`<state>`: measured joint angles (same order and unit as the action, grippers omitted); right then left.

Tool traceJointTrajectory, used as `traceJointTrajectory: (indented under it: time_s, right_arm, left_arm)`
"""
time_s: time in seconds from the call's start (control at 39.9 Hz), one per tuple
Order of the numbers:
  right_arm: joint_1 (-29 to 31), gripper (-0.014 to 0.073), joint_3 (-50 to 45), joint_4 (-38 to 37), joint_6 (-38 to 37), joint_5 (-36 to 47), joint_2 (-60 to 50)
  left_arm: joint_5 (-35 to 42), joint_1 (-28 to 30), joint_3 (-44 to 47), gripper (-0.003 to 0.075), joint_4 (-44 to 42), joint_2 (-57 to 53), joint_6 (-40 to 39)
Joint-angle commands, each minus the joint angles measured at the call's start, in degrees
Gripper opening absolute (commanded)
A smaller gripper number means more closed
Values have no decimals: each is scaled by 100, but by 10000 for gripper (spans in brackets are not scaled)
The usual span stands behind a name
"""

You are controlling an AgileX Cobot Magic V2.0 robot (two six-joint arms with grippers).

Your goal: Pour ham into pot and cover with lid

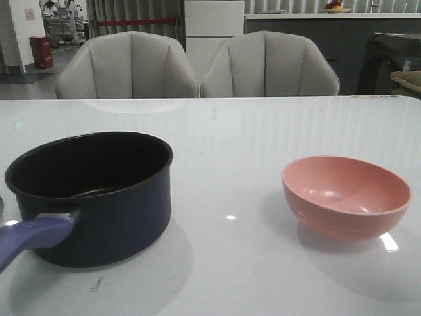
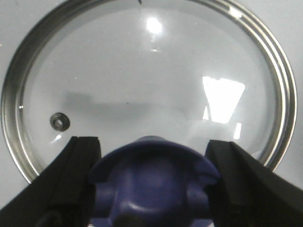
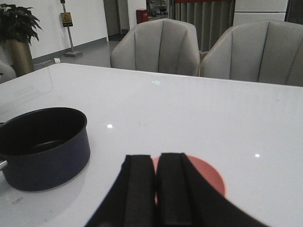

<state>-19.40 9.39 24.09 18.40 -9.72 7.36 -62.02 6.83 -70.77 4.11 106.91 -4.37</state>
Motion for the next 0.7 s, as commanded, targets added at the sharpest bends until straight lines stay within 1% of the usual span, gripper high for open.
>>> traceJointTrajectory:
  time_s: [0.0,0.28,0.38,0.43,0.58,0.68]
  right_arm:
    - [-4,159,145,52,65,384,46]
    - [-4,159,145,52,65,384,46]
    - [-4,159,145,52,65,384,46]
    - [-4,159,145,52,65,384,46]
    - [-4,159,145,52,65,384,46]
    - [-4,159,145,52,65,384,46]
  left_arm:
    - [-143,-13,-126,227,-25,-389,32]
    - [-508,-13,-605,227,-36,-836,93]
    - [-644,-24,-831,227,-9,-998,226]
    - [-676,-24,-940,227,48,-1089,239]
    - [-888,-59,-1312,227,594,-1290,573]
    - [-1073,-273,-1531,227,692,-1353,653]
